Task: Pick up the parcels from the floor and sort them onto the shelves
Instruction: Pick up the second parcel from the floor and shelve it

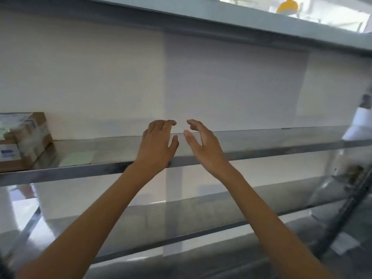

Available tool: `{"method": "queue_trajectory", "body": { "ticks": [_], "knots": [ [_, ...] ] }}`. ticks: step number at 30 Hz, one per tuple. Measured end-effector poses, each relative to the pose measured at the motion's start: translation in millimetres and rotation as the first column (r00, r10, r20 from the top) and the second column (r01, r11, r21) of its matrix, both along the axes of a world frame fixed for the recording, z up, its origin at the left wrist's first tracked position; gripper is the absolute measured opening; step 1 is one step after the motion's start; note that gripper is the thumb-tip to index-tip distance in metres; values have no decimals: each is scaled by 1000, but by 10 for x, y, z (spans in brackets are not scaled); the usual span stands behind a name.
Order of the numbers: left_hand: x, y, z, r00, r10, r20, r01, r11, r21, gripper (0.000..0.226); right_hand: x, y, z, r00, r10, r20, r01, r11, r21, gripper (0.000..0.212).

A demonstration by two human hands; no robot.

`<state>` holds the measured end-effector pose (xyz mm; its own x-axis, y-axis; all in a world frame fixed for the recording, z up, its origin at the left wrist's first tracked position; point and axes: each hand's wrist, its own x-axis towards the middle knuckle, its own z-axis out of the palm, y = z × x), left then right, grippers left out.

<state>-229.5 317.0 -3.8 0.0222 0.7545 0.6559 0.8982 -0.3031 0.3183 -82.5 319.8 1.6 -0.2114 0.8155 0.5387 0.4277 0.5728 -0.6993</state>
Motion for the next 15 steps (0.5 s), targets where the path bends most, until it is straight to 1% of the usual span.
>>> {"method": "queue_trajectory", "body": {
  "ticks": [2, 5, 8, 12, 15],
  "knots": [
    [510, -47, -60, 997, -76, -15, 76, 997, -13, 40, 536, -111, -83, 996, -79, 27, 79, 997, 2, 46],
    [1299, -112, -124, 986, -164, -40, 162, 986, -42, 41, 1320, -319, -203, 980, -200, 24, 200, 980, -8, 45],
    [2021, -205, -192, 957, -285, -45, 283, 958, -50, 43, 2001, -563, -307, 948, -312, 57, 313, 950, -13, 45],
    [2852, -348, -241, 913, -406, -40, 403, 913, -58, 43, 2757, -833, -344, 898, -437, 48, 438, 898, -38, 42],
    [3328, -381, -233, 885, -462, -51, 458, 886, -75, 43, 3170, -962, -324, 874, -482, 53, 485, 874, -44, 40]
  ]
}}
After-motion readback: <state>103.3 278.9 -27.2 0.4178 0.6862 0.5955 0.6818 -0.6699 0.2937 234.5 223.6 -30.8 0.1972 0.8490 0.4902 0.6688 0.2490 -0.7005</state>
